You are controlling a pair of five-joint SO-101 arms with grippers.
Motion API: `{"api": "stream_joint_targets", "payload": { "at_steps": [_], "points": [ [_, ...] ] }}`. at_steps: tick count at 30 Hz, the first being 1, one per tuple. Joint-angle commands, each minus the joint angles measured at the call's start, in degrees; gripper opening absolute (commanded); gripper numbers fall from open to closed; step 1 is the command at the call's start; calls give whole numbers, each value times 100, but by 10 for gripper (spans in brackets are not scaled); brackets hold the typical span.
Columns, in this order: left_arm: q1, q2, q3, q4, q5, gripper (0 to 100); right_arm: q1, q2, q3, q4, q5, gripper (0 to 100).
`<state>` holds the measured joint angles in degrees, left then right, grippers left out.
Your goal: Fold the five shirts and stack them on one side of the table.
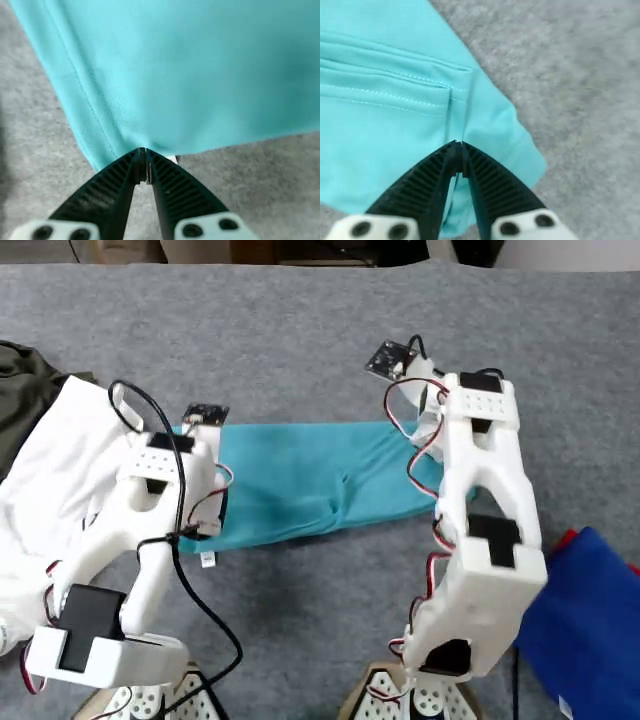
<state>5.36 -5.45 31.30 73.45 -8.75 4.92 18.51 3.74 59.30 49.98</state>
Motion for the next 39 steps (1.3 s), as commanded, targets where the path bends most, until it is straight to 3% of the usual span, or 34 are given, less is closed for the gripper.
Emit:
{"api": "stream_joint_targets", "payload": {
  "at_steps": [1, 5, 8, 13, 18, 24, 39],
  "points": [
    [18, -66, -818, 633, -176, 20, 136, -760, 198, -264, 26, 7],
    [-35, -66, -1495, 1152, -176, 20, 277, -892, 268, -396, 26, 7],
    [-554, 4, -1864, 1029, -149, 20, 426, -892, 242, -554, 0, 7],
    [-1301, 462, -1925, 290, -123, 20, 787, -857, 321, -1582, -1125, 8],
    [-1231, 1077, -1969, -18, 167, 29, 910, -602, 365, -2040, -1688, 9],
    [-1257, 1341, -2576, 360, 1125, 252, 910, -541, 374, -2057, -1670, 7],
    [-1785, 2088, -2743, 299, -255, 215, 910, -514, 374, -2057, -1662, 7]
  ]
}}
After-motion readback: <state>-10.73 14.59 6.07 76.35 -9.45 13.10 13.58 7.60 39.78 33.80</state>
